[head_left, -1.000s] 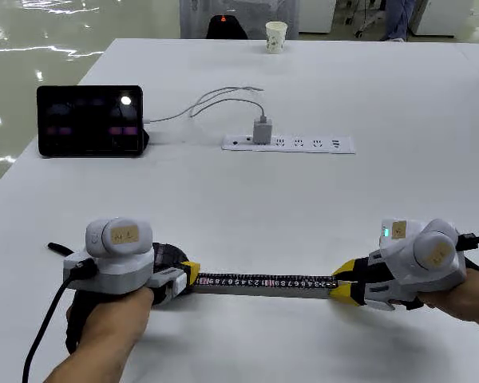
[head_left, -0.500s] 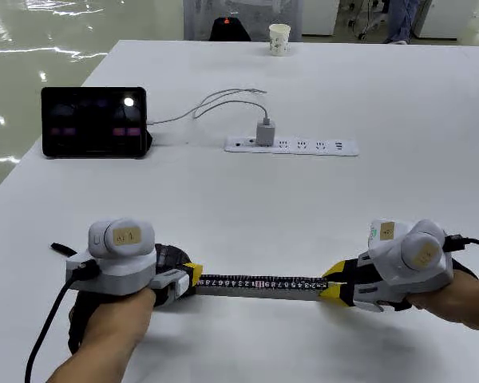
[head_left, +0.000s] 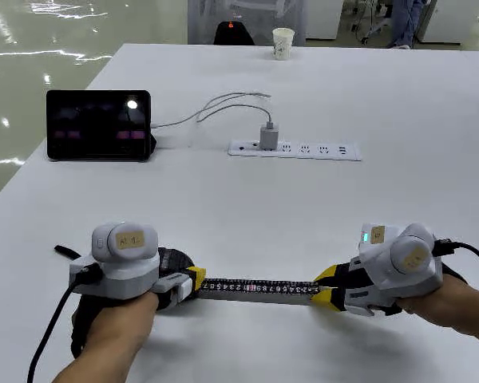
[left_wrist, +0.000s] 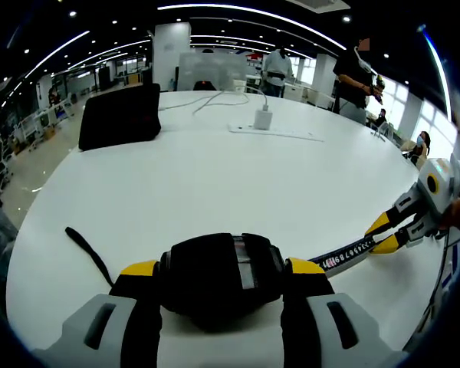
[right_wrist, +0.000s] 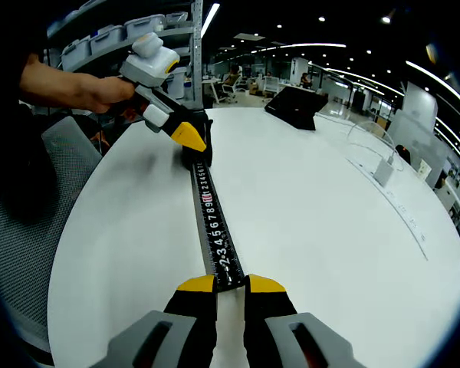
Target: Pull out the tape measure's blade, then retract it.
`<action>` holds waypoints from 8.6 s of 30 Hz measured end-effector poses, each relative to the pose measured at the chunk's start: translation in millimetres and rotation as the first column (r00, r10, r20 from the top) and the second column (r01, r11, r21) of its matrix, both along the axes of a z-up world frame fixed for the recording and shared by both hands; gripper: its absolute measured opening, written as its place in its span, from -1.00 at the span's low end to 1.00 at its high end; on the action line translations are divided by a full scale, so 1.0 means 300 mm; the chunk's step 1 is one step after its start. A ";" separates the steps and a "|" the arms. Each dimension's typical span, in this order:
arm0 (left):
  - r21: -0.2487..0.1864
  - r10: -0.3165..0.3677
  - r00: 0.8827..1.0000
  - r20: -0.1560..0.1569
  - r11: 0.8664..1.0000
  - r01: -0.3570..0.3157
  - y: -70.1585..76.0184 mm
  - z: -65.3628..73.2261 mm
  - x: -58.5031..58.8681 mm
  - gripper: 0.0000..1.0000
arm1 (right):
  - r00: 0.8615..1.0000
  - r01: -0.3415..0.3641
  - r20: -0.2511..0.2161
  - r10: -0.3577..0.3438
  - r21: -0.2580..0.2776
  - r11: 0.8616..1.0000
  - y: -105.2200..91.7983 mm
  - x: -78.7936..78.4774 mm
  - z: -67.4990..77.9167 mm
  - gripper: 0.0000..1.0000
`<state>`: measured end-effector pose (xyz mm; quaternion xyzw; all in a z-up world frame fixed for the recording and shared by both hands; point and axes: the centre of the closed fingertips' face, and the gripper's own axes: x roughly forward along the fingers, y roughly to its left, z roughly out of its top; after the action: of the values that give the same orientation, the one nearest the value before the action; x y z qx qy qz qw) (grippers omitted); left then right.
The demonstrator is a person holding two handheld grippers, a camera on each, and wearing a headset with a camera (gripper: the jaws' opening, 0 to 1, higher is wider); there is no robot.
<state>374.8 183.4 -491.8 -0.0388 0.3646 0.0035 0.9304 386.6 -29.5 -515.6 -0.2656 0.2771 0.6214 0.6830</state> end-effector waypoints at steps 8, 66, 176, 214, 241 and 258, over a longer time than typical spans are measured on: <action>-0.005 0.001 1.000 0.000 1.000 -0.001 0.000 0.000 0.000 0.15 | 1.000 -0.007 -0.003 0.007 0.009 1.000 0.034 -0.006 0.001 -0.82; -0.027 0.003 1.000 -0.002 1.000 -0.003 0.003 0.001 0.002 0.17 | 0.999 -0.041 -0.030 0.043 0.062 0.997 0.249 -0.031 -0.003 -0.82; -0.054 -0.008 1.000 -0.002 0.999 0.008 -0.002 0.003 0.003 0.24 | 0.993 -0.116 -0.026 0.118 0.066 0.991 0.525 -0.085 -0.015 -0.74; -0.022 -0.128 0.992 0.005 0.992 0.128 -0.007 0.032 -0.102 0.43 | 0.998 0.065 -0.013 -0.065 0.049 0.997 0.256 -0.104 0.060 -0.29; 0.005 -0.205 0.978 0.031 0.979 0.205 -0.010 0.042 -0.202 0.53 | 0.974 0.224 -0.028 -0.223 0.061 0.973 0.060 -0.174 0.079 -0.04; 0.029 -0.269 0.960 0.085 0.963 0.267 -0.018 0.072 -0.233 0.67 | 0.947 0.321 -0.034 -0.319 0.102 0.941 -0.024 -0.226 0.104 0.17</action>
<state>305.0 178.1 -470.2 0.0186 0.3252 -0.1211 0.9377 318.9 -36.7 -484.3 -0.1749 0.2889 0.5183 0.7857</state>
